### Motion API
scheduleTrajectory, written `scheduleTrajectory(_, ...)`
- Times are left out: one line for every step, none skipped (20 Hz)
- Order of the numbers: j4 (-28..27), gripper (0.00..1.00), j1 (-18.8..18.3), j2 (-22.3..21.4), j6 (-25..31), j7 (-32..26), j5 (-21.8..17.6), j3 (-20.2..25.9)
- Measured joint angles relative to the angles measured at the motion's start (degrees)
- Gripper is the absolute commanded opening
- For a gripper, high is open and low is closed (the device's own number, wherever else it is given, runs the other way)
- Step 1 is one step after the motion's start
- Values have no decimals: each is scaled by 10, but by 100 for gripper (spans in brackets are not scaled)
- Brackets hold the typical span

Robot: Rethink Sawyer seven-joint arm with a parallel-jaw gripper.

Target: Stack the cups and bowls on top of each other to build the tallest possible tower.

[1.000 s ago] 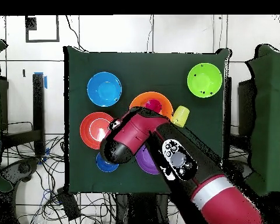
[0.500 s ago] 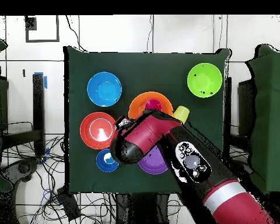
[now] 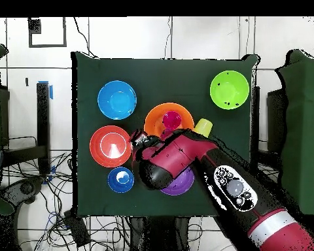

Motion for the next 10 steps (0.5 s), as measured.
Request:
scheduleTrajectory(4,100,-3,0,-4,0,0,5)
scheduleTrajectory(9,100,-6,-1,-7,0,1,10)
scheduleTrajectory(12,100,-8,-1,-9,0,2,14)
scheduleTrajectory(15,100,-10,0,-11,0,3,18)
scheduleTrajectory(18,100,-12,0,-12,0,3,22)
scheduleTrajectory(23,100,-12,0,-14,0,3,27)
scheduleTrajectory(24,100,-12,0,-14,0,3,28)
scheduleTrajectory(25,100,-11,0,-14,0,2,29)
scheduleTrajectory(26,100,-10,0,-14,0,2,30)
scheduleTrajectory(27,100,-9,0,-15,0,2,30)
